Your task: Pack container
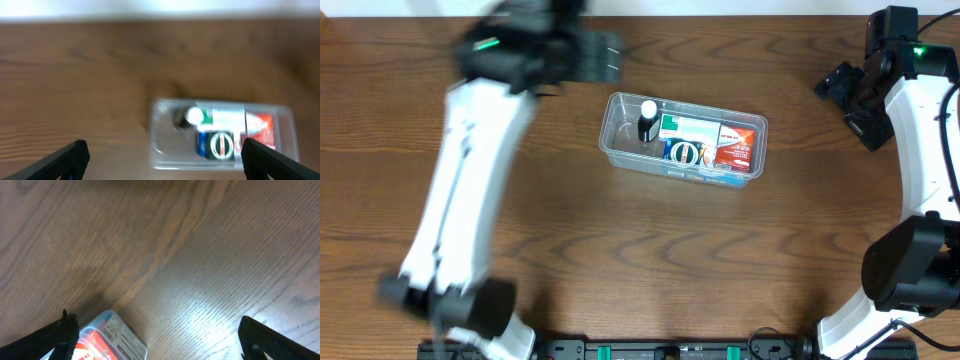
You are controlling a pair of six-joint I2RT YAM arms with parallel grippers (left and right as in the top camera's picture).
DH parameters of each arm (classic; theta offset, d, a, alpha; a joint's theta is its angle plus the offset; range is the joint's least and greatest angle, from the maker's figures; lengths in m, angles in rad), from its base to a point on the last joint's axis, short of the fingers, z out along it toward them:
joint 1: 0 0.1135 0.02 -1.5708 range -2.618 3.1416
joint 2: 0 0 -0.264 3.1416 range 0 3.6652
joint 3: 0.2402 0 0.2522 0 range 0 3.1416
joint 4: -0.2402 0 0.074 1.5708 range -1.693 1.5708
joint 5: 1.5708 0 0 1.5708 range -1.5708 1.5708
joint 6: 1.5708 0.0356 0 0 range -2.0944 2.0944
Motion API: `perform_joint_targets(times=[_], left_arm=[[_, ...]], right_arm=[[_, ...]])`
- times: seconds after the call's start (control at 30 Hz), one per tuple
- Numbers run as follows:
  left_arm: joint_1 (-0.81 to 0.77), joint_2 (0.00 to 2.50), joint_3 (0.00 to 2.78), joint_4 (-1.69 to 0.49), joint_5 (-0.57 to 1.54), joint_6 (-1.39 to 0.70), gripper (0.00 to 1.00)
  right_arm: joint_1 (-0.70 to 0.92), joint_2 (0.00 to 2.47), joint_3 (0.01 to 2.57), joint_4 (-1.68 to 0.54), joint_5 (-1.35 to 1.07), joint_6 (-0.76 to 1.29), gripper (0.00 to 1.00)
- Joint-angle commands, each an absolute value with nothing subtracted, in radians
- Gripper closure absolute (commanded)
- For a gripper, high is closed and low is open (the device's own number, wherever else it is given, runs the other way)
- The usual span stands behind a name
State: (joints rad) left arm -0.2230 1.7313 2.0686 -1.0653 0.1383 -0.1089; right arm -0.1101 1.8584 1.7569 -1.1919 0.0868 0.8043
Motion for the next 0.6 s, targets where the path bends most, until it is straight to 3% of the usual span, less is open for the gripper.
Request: perform_joint_targets(times=[0.0, 0.43, 0.57], left_arm=[[-0.154, 1.625, 2.082, -1.073, 0.093, -0.121, 0.02], [-0.021, 1.295, 2.074, -1.434, 0.001, -0.200, 0.02], [-0.021, 1.195, 2.030, -1.453, -0.006, -0.205, 0.02]], right_arm=[[-0.117, 1.864, 1.757, -1.193, 0.104, 0.815, 0.01], [-0.117, 1.864, 1.757, -1.193, 0.104, 0.815, 0.01], [-0.117, 1.864, 1.757, -1.193, 0.104, 0.815, 0.01]])
